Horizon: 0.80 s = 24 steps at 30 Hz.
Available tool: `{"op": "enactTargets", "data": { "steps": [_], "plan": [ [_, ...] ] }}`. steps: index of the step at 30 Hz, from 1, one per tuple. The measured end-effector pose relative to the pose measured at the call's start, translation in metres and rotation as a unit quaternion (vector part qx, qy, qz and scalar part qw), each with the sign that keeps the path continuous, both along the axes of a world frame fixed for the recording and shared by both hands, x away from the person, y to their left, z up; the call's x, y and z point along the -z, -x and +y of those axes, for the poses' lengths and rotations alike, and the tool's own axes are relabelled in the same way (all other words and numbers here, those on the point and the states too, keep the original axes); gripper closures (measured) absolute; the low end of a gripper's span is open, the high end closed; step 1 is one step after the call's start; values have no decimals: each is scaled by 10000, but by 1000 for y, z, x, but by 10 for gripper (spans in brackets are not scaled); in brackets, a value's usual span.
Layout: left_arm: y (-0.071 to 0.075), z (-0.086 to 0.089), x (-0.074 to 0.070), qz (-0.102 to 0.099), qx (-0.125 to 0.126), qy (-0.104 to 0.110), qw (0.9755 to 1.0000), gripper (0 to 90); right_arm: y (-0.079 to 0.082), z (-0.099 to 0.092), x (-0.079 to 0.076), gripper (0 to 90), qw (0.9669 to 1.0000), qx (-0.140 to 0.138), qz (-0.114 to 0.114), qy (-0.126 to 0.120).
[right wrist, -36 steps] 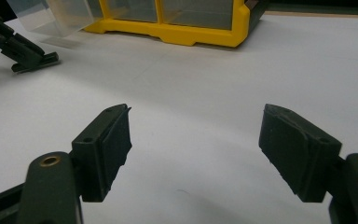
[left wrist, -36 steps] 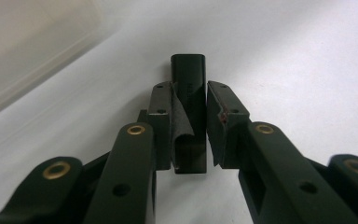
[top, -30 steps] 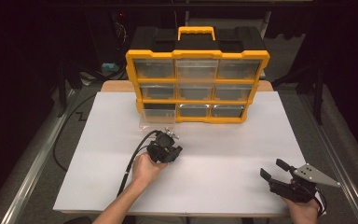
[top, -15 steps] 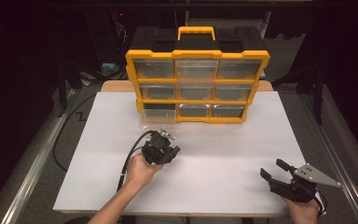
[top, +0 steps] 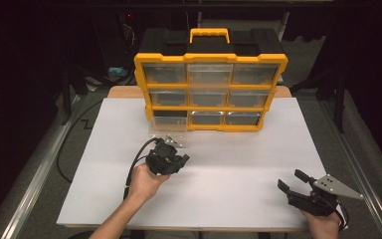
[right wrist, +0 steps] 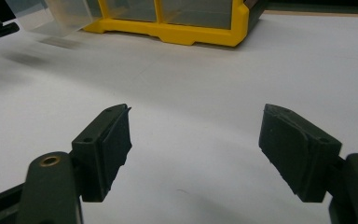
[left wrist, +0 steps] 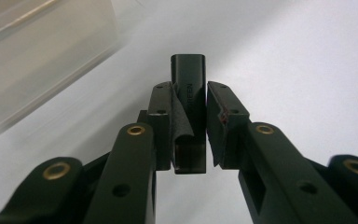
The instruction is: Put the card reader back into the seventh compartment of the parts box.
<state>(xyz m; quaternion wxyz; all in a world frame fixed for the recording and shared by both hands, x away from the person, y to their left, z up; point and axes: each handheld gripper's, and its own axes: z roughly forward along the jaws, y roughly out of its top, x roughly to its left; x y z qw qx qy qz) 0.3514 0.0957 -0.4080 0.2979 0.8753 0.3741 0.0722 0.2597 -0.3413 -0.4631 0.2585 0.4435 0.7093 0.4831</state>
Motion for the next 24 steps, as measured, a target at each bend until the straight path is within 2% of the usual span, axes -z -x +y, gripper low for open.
{"op": "enactTargets", "data": {
  "steps": [18,24],
  "plan": [
    [0,13,-16,-108,-60,123,9998,730,0,0,0,253,10000,14,9,-10],
    [1,16,-23,-203,-92,175,9996,729,0,0,0,253,10000,9,6,-6]
  ]
}}
